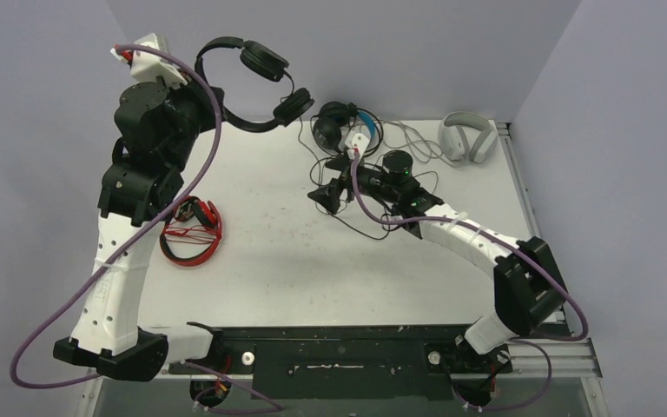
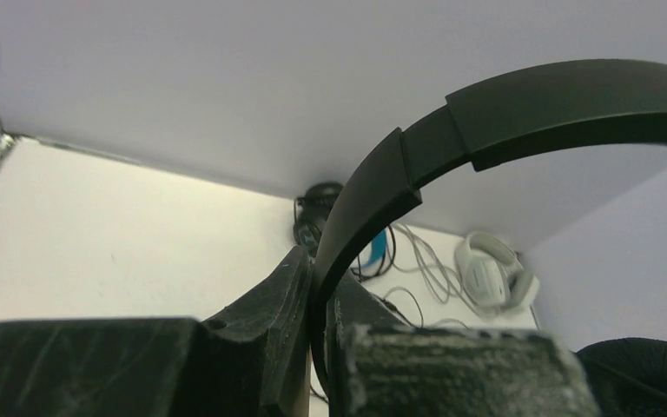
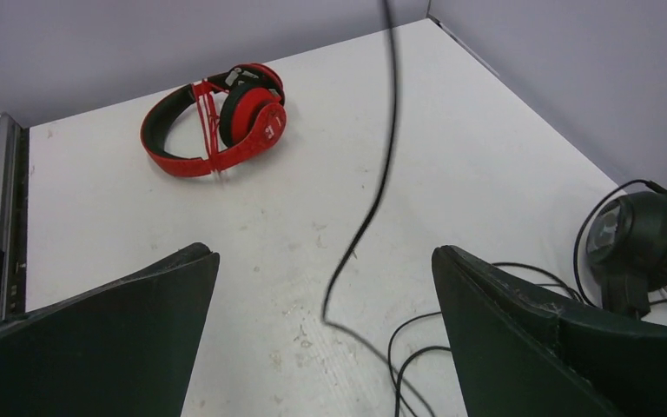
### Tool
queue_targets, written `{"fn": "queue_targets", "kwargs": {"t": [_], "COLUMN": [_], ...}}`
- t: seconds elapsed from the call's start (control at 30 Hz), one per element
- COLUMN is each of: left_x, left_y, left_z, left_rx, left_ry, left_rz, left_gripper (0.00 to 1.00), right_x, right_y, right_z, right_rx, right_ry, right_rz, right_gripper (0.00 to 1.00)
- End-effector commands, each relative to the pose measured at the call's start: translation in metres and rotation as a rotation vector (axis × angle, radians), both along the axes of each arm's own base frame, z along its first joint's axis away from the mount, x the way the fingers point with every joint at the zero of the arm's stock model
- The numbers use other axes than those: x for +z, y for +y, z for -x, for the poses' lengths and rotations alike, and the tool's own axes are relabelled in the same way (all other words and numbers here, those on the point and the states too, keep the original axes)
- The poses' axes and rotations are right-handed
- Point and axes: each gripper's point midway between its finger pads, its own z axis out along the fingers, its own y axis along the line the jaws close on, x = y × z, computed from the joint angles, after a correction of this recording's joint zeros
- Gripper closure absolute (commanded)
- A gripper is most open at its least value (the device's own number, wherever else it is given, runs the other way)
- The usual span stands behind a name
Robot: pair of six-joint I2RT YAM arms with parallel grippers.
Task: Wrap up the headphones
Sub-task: Wrap the headphones around the headphones.
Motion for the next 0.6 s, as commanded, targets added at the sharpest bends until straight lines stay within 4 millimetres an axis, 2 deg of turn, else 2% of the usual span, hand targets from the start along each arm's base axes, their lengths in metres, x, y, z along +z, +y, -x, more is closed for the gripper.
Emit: {"fn": "queue_targets", "kwargs": {"t": [0.0, 0.1, 0.17, 0.23, 0.27, 0.33, 0.37, 0.43, 0.5, 0.57], "left_x": [-0.015, -0.030, -0.037, -0.042, -0.046, -0.054, -0.059, -0.070, -0.090, -0.115], "left_y": [-0.028, -0.035, -0.040, -0.044, -0.046, -0.047, -0.048, -0.048, -0.048, -0.050], "left_z": [0.010, 0.009, 0.009, 0.008, 0.008, 0.003, 0.001, -0.006, -0.015, -0.024], "left_rx": [-0.146, -0.172, -0.196, -0.214, -0.220, -0.219, -0.219, -0.220, -0.216, -0.218], "left_ry": [0.034, 0.074, 0.091, 0.109, 0.121, 0.151, 0.168, 0.216, 0.295, 0.384], "left_rz": [0.115, 0.133, 0.144, 0.154, 0.156, 0.156, 0.157, 0.163, 0.189, 0.226], "left_gripper": [1.00, 1.00, 1.00, 1.00, 1.00, 1.00, 1.00, 1.00, 1.00, 1.00], "right_x": [0.056, 0.041, 0.029, 0.017, 0.011, 0.000, -0.004, -0.014, -0.028, -0.042], "right_y": [0.030, 0.033, 0.035, 0.041, 0.047, 0.053, 0.054, 0.055, 0.057, 0.061], "right_z": [-0.009, -0.029, -0.034, -0.031, -0.024, -0.013, -0.006, 0.015, 0.036, 0.061], "right_rx": [0.038, -0.062, -0.074, -0.027, 0.016, 0.073, 0.094, 0.127, 0.144, 0.158], "right_ry": [-0.179, -0.177, -0.172, -0.165, -0.155, -0.134, -0.130, -0.099, -0.074, -0.028], "right_rz": [-0.130, -0.104, -0.090, -0.082, -0.079, -0.082, -0.085, -0.090, -0.055, -0.014], "right_gripper": [0.00, 0.00, 0.01, 0.07, 0.14, 0.50, 0.64, 0.80, 0.93, 1.00]}}
